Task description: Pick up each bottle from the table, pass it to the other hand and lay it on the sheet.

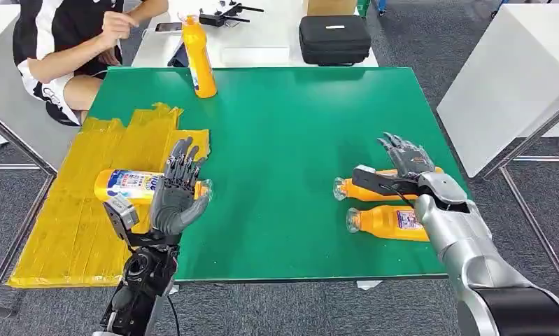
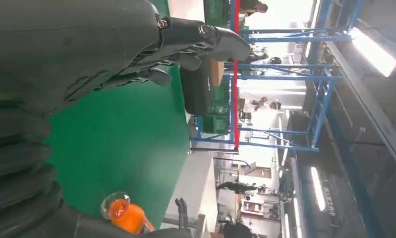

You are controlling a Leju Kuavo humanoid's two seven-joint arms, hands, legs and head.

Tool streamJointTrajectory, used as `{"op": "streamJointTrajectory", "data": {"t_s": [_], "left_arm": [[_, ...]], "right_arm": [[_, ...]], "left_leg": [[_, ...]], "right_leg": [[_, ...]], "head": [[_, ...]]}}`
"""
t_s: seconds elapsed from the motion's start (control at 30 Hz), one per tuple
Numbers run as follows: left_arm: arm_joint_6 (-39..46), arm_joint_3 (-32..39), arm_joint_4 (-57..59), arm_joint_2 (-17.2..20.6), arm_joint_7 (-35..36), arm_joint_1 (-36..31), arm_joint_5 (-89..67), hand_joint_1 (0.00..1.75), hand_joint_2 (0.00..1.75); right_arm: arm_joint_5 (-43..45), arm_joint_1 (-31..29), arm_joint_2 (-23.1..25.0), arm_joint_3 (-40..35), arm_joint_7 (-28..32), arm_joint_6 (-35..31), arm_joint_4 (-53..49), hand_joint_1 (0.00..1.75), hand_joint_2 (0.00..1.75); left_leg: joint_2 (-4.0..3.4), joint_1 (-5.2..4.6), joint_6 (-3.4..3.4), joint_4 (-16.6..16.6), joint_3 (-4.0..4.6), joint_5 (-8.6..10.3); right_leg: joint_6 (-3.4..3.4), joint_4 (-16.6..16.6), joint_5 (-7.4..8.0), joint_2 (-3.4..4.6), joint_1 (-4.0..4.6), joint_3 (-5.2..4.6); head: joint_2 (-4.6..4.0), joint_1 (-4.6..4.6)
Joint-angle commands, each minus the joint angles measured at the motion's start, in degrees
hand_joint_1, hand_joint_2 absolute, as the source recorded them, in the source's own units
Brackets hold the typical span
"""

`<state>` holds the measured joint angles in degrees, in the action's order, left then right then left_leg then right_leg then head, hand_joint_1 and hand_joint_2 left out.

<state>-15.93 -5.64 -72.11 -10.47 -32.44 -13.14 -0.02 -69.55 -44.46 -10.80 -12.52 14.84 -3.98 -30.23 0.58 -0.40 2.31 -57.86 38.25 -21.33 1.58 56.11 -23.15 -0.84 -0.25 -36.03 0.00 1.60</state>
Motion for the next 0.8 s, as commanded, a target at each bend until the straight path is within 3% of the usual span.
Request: {"op": "streamJointTrajectory", "data": {"t_s": [0.03, 0.3, 0.33, 0.4, 0.8], "left_arm": [[0.1, 2.2, 5.9, 0.2, 1.2, -2.8, -0.1, 0.0, 1.75], [0.2, 2.4, 7.4, 0.1, 1.8, -3.7, 0.0, 0.0, 1.75], [0.1, 2.3, 7.6, 0.1, 1.9, -3.8, 0.0, 0.0, 1.75], [0.0, 2.2, 8.1, 0.0, 2.0, -4.2, 0.1, 0.0, 1.75], [0.0, 2.1, 8.4, -0.1, 2.1, -4.5, 0.1, 0.0, 1.75]], "right_arm": [[1.6, -2.9, -1.9, -3.0, -0.1, 5.0, 5.0, 0.0, 1.75], [2.5, -2.1, -3.3, -3.8, -0.7, 7.5, 6.4, 0.0, 1.75], [2.6, -1.7, -3.5, -3.8, -0.8, 7.6, 6.4, 0.0, 1.75], [2.8, -1.0, -3.8, -3.8, -1.5, 8.3, 6.1, 0.0, 1.75], [2.7, -1.0, -4.0, -3.9, -1.7, 8.6, 6.3, 0.0, 1.75]], "left_leg": [[-0.03, -0.01, -0.08, 0.0, -0.15, -0.05], [-0.01, 0.01, -0.09, 0.0, -0.17, -0.06], [-0.04, 0.04, -0.2, -0.1, -0.49, -0.23], [0.02, 0.02, -0.08, 0.0, -0.19, -0.06], [-0.02, 0.02, -0.09, 0.0, -0.18, -0.07]], "right_leg": [[-0.01, 0.0, -0.05, 0.04, -0.01, 0.15], [-0.02, 0.0, -0.07, 0.02, 0.0, 0.18], [-0.05, 0.0, -0.23, 0.07, 0.02, 0.51], [-0.02, 0.0, -0.07, 0.0, 0.01, 0.2], [-0.02, 0.0, -0.07, 0.03, 0.01, 0.19]], "head": [[0.0, -0.02], [0.0, 0.0], [0.0, 0.0], [0.0, 0.0], [0.0, -0.02]]}}
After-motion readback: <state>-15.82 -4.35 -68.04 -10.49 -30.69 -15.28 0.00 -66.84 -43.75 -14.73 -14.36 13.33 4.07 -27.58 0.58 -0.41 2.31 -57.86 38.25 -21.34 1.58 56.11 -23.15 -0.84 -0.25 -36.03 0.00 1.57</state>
